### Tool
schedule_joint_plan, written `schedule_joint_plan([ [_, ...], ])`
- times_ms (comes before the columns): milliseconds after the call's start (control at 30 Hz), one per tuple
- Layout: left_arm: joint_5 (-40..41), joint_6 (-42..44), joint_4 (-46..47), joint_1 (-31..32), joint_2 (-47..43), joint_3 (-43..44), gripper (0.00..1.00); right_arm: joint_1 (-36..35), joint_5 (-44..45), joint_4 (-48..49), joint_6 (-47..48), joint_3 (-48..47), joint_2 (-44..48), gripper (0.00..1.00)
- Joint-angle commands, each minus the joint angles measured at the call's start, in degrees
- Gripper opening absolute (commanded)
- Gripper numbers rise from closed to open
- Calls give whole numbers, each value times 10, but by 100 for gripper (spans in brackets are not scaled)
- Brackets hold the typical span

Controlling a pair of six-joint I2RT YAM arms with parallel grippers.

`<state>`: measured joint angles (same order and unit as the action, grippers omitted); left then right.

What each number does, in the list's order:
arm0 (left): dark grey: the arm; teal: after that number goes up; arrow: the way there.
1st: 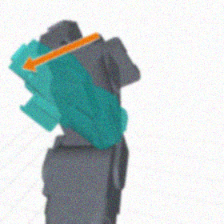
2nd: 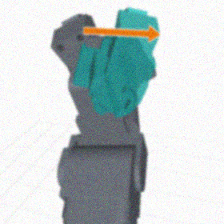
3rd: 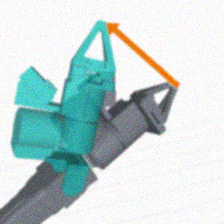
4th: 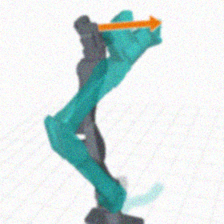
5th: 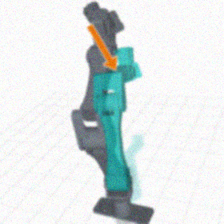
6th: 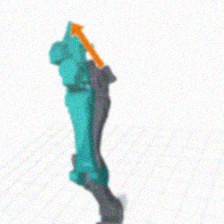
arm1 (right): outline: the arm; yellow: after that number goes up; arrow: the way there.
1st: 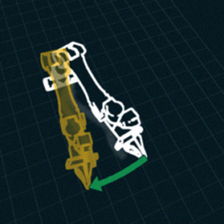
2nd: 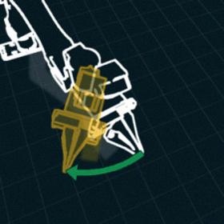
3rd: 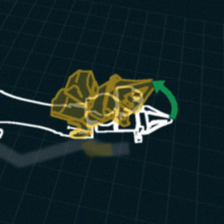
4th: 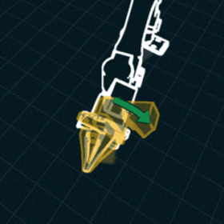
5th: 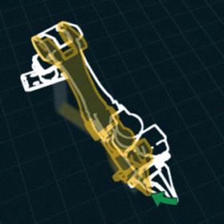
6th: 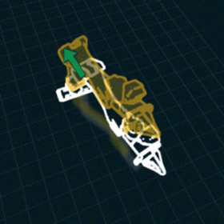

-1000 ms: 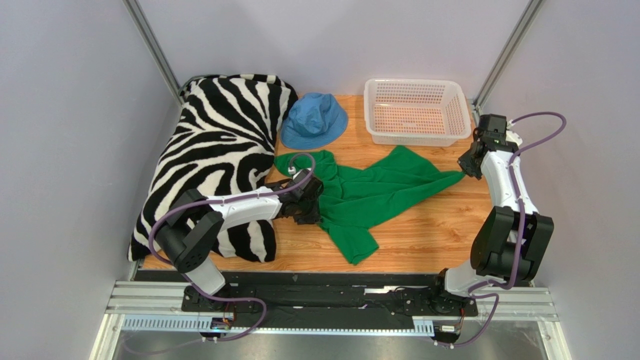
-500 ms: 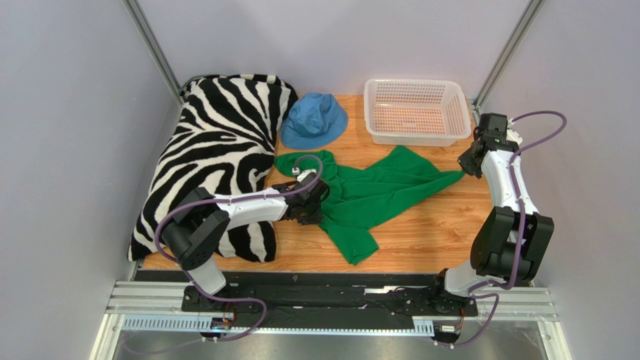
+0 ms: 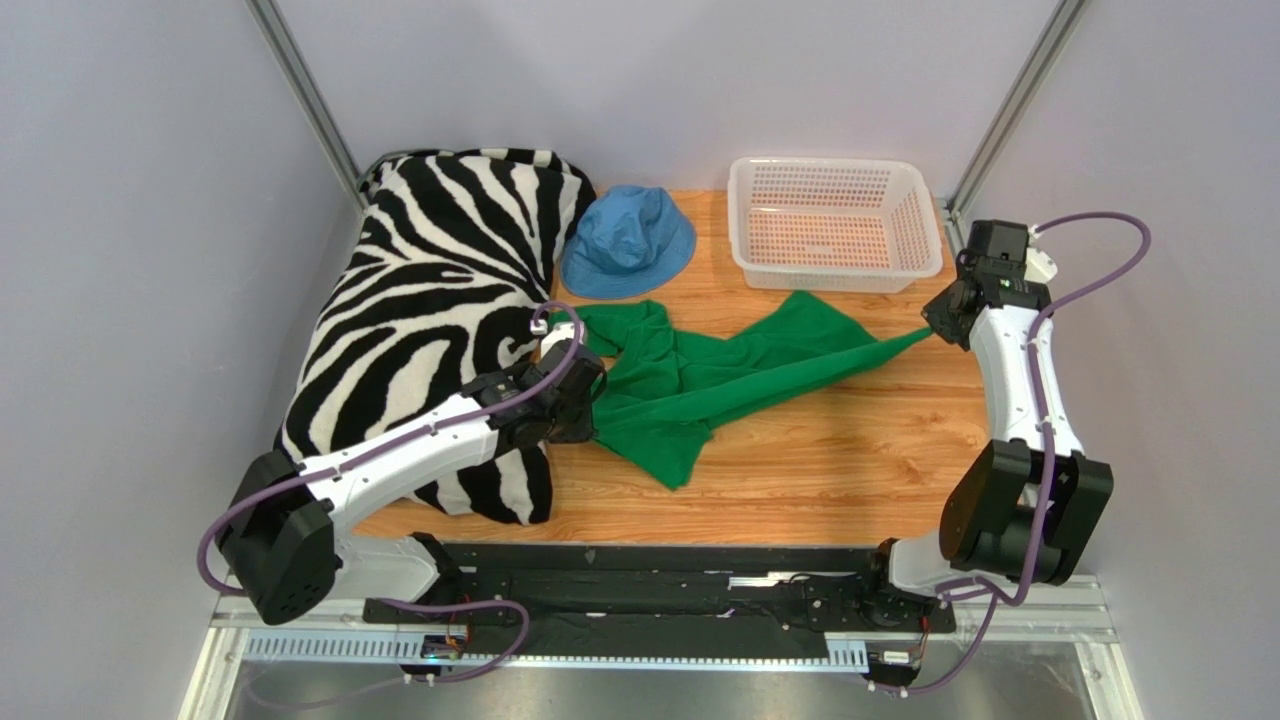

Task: Roll the t-shirts
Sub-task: Flatten out the T-shirt at the center of the board.

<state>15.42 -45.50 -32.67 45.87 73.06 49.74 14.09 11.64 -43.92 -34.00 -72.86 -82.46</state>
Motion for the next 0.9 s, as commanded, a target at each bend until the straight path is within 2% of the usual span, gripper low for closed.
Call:
schedule_joint_plan([
  [0, -27, 31, -33, -6, 7, -17, 32, 16, 30, 18, 11, -41, -28, 0],
  [67, -44, 23, -25, -6, 2, -30, 37, 18, 21, 13, 8, -63, -62, 0],
  [233, -94, 1, 21, -6, -5, -60, 36, 18, 15, 3, 2, -92, -124, 0],
  [400, -137, -21, 101, -4, 20, -83, 34, 18, 8, 4, 2, -98, -139, 0],
  [467, -140, -35, 117, 3, 31, -81, 37, 18, 5, 5, 3, -96, -138, 0],
  [533, -122, -53, 136, 16, 51, -78, 42, 18, 1, 8, 3, -91, -134, 0],
  [767, -42, -186, 162, 48, 104, -71, 42, 17, -14, 16, 2, -69, -119, 0],
  [867, -10, -212, 172, 56, 121, -65, 43, 17, -18, 22, 2, -62, -109, 0],
])
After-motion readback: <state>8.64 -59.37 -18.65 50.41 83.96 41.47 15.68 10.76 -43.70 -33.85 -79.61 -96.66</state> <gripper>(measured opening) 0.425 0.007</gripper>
